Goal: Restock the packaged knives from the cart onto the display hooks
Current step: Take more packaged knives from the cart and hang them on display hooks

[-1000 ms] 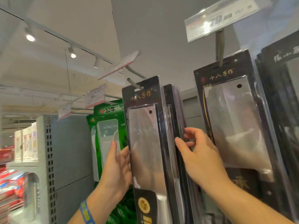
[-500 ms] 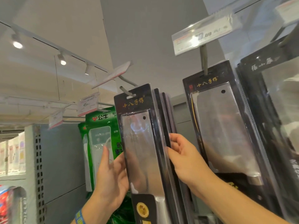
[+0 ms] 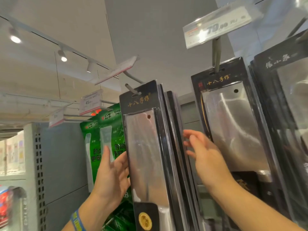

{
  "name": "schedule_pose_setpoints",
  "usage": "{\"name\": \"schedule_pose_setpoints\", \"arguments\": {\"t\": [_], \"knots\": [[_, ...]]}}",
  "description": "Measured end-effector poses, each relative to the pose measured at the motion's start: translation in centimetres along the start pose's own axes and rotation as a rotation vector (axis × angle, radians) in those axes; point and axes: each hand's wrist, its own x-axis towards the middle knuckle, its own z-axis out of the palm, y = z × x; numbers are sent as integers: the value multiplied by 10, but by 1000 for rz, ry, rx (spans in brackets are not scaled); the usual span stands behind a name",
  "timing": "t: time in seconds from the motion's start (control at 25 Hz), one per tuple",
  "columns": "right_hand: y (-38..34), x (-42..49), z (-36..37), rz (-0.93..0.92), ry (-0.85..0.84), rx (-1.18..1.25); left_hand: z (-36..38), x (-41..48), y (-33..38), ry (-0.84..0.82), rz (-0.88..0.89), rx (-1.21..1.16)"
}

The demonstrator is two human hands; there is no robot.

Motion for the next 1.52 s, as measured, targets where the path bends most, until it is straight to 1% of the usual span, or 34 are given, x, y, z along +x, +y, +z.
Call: {"name": "schedule_pose_setpoints", "arguments": {"t": [0.04,0.12,0.16,0.2,0.44,0.6,0.76,1.0,1.04,1.12,1.2,1.32,1.4,1.52], "knots": [[3,5,-3,-20,43,-97,1,3,3,-15,-8,12],[5,17,-3,-14,42,-315,7,10,9,-54,-22,13],[7,24,-2,-3,32,-380,10,13,12,-68,-29,1],[8,31,0,6,24,-396,12,16,14,-78,-41,-9],[17,44,8,38,89,-208,11,20,19,-136,-65,37],[15,38,11,44,31,-107,3,11,21,-180,-15,-39],[7,21,16,-9,-84,9,-7,4,21,-193,45,-21],[8,17,8,21,-108,37,-13,7,19,-222,46,68],[8,17,6,16,-88,37,-12,9,19,-221,39,79],[12,21,4,12,-8,-55,-8,13,19,-223,19,88],[15,28,7,47,25,-115,1,17,23,-227,-13,91],[19,37,13,91,51,-92,14,23,27,-237,-52,117],[19,39,13,110,38,-83,19,25,26,-233,-63,104],[18,36,16,190,26,-16,19,23,22,-224,-39,80]]}}
